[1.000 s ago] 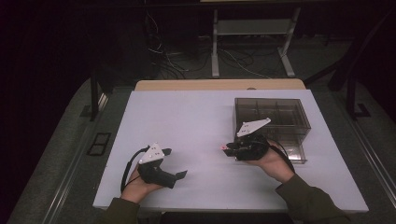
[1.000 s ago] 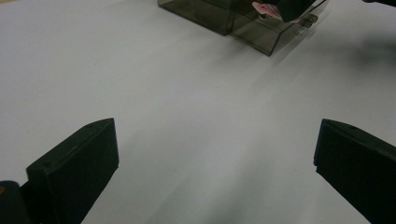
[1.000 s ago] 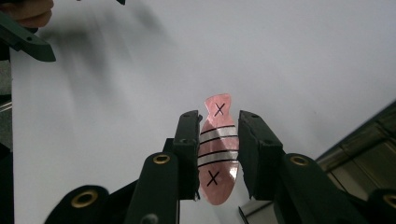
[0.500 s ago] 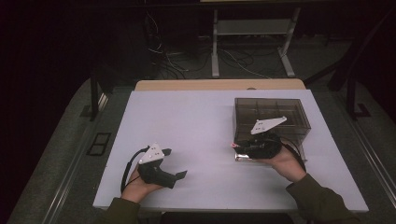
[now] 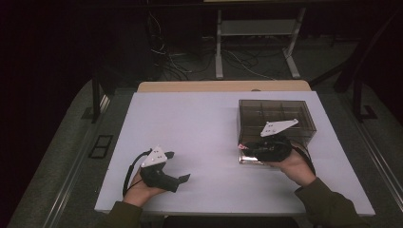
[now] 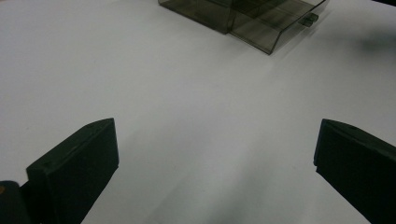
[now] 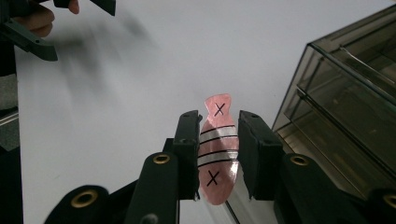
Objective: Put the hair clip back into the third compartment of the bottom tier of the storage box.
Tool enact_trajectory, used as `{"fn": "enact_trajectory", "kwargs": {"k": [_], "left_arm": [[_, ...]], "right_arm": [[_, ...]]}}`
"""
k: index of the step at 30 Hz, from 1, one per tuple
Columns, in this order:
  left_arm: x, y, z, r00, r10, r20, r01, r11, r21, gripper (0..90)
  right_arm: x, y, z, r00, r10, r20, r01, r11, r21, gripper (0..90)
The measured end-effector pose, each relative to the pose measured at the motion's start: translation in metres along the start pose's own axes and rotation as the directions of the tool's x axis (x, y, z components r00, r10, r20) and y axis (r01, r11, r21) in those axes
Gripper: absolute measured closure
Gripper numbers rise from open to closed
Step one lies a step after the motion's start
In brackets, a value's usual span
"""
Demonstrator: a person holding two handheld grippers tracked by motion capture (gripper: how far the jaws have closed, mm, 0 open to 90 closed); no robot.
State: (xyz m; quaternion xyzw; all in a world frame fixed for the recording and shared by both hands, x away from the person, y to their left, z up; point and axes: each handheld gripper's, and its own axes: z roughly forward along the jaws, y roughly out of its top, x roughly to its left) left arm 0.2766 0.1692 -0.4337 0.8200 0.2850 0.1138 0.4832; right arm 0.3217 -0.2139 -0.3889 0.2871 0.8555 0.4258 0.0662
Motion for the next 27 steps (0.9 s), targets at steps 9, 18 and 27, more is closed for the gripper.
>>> {"fn": "enact_trajectory", "kwargs": {"k": [9,18,27], "left_arm": [[-0.001,0.0,-0.001,1.0,-0.009,0.003,0.009,0.9999,-0.009,0.0],[-0.001,0.0,-0.002,0.9999,-0.012,0.002,0.012,0.9998,-0.012,0.0],[-0.001,0.0,-0.002,0.9999,-0.013,0.004,0.013,0.9998,-0.016,0.0]], "right_arm": [[-0.009,-0.011,-0.019,0.999,0.042,0.015,-0.041,0.999,-0.035,68.4],[-0.013,-0.018,-0.026,0.9978,0.058,0.033,-0.056,0.998,-0.039,68.3],[-0.017,-0.022,-0.03,0.9965,0.068,0.049,-0.066,0.997,-0.043,68.3]]}}
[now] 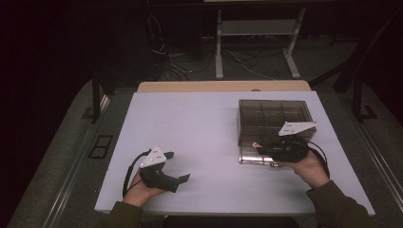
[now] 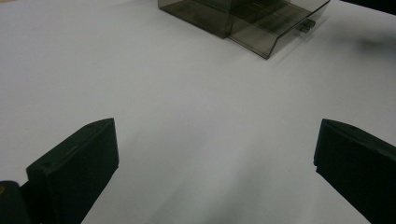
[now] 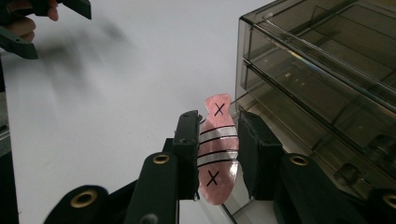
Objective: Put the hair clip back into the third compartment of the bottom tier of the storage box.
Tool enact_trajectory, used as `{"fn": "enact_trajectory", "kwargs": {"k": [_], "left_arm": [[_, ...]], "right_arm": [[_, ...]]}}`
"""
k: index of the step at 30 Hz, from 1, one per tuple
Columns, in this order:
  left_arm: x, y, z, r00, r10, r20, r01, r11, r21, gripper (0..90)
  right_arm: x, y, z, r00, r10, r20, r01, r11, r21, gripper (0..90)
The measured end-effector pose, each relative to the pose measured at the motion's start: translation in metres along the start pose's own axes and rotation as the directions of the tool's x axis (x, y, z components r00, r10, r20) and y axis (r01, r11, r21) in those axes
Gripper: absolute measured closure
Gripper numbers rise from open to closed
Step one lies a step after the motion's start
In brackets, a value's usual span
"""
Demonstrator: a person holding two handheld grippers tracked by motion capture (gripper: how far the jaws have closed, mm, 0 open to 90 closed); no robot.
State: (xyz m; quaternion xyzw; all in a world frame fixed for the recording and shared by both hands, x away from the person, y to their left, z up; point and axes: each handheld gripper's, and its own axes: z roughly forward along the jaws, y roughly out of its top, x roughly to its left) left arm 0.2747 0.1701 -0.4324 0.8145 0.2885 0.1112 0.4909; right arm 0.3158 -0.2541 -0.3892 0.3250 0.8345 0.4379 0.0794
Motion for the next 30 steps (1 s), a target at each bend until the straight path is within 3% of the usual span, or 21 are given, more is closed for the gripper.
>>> {"fn": "enact_trajectory", "kwargs": {"k": [30], "left_arm": [[0.0,0.0,0.0,0.9999,-0.01,0.003,0.01,0.9999,-0.01,0.0]], "right_arm": [[-0.024,-0.028,-0.035,0.9921,0.071,0.103,-0.069,0.997,-0.019,68.4]]}}
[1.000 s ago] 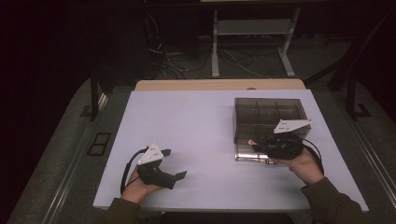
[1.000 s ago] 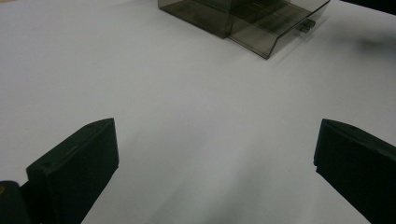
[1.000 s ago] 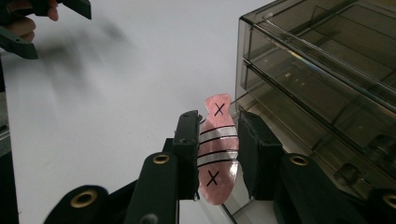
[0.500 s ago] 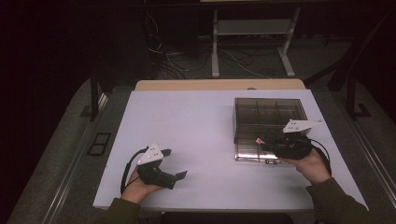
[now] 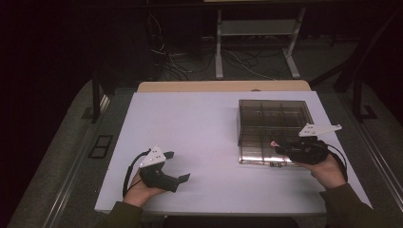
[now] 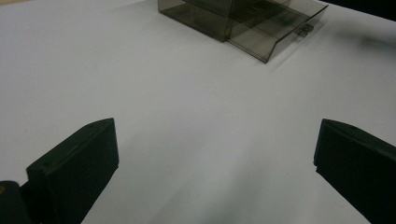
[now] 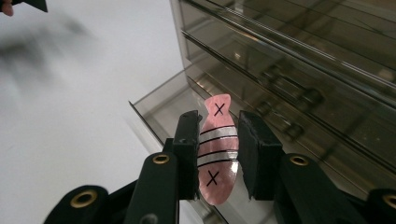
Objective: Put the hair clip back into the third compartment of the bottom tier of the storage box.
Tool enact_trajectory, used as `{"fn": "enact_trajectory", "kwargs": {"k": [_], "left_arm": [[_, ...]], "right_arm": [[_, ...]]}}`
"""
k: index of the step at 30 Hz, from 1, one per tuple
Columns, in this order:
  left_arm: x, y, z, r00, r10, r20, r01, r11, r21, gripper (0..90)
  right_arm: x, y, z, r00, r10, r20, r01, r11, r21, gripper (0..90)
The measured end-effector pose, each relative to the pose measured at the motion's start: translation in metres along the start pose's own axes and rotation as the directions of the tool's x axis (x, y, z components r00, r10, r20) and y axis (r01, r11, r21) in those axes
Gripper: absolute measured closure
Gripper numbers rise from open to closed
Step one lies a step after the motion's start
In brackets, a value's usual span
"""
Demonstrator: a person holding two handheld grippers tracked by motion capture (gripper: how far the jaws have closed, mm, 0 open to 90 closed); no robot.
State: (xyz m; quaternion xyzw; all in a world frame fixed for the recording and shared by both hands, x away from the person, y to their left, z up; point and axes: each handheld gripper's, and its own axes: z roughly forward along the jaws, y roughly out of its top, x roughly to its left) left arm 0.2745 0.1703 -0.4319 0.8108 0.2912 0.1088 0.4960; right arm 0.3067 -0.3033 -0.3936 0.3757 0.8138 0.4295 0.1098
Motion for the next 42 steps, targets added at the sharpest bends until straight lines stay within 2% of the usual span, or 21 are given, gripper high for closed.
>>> {"fn": "enact_trajectory", "kwargs": {"k": [14,29,42], "left_arm": [[-0.001,0.0,0.0,1.0,0.006,-0.002,-0.006,1.0,0.0,0.0],[-0.001,0.0,0.0,1.0,0.008,-0.002,-0.008,1.0,0.004,0.0],[-0.001,0.0,0.0,0.9999,0.011,-0.002,-0.011,0.9999,0.008,0.0]], "right_arm": [[-0.015,-0.012,-0.018,0.9983,0.034,0.048,-0.033,0.999,-0.014,68.4],[-0.03,-0.022,-0.015,0.9938,0.057,0.096,-0.061,0.998,0.03,68.4],[-0.041,-0.03,-0.01,0.9911,0.08,0.107,-0.088,0.994,0.068,68.3]]}}
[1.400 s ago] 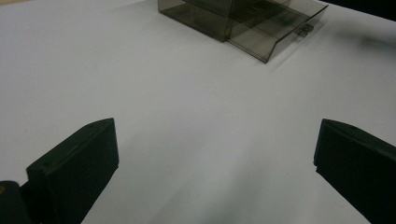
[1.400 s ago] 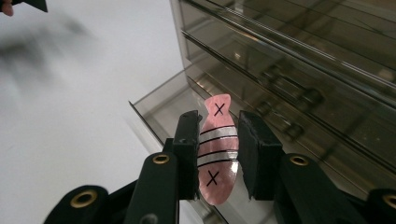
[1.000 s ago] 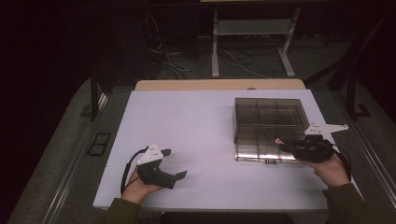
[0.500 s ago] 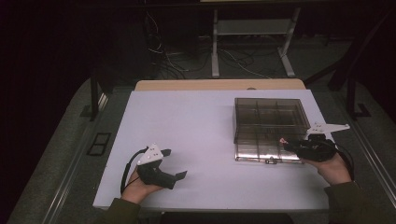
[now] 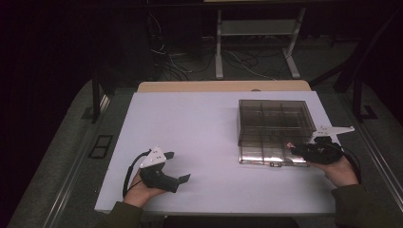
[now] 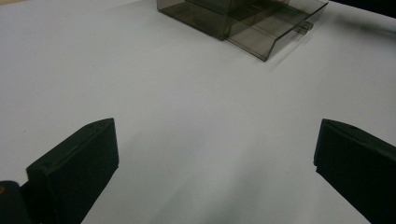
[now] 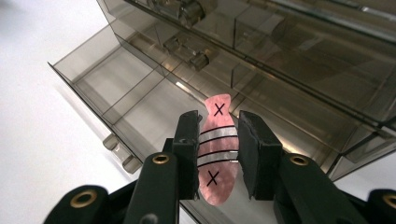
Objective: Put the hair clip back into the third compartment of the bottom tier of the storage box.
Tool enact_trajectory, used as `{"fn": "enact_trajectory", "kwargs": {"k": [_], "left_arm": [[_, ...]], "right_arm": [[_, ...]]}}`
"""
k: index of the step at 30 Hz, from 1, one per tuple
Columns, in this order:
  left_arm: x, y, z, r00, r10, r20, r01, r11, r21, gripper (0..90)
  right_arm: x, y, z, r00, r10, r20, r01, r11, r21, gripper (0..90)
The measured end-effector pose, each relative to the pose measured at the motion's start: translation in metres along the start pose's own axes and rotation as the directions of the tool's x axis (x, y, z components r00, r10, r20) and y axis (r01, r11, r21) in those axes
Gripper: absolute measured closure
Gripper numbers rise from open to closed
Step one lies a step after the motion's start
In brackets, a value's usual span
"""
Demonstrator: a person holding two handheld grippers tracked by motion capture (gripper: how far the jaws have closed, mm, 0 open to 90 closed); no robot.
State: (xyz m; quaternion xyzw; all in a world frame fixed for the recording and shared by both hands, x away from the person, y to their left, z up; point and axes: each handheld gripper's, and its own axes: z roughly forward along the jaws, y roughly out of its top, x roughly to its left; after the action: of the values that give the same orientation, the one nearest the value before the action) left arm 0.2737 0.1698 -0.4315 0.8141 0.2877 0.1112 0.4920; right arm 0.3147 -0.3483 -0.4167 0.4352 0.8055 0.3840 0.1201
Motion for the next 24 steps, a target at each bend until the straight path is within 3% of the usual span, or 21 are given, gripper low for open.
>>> {"fn": "enact_trajectory", "kwargs": {"k": [24], "left_arm": [[0.0,0.0,0.001,1.0,-0.001,0.004,0.001,1.0,0.003,0.0]], "right_arm": [[-0.005,-0.006,0.011,0.9998,0.014,0.016,-0.015,0.997,0.08,68.2]]}}
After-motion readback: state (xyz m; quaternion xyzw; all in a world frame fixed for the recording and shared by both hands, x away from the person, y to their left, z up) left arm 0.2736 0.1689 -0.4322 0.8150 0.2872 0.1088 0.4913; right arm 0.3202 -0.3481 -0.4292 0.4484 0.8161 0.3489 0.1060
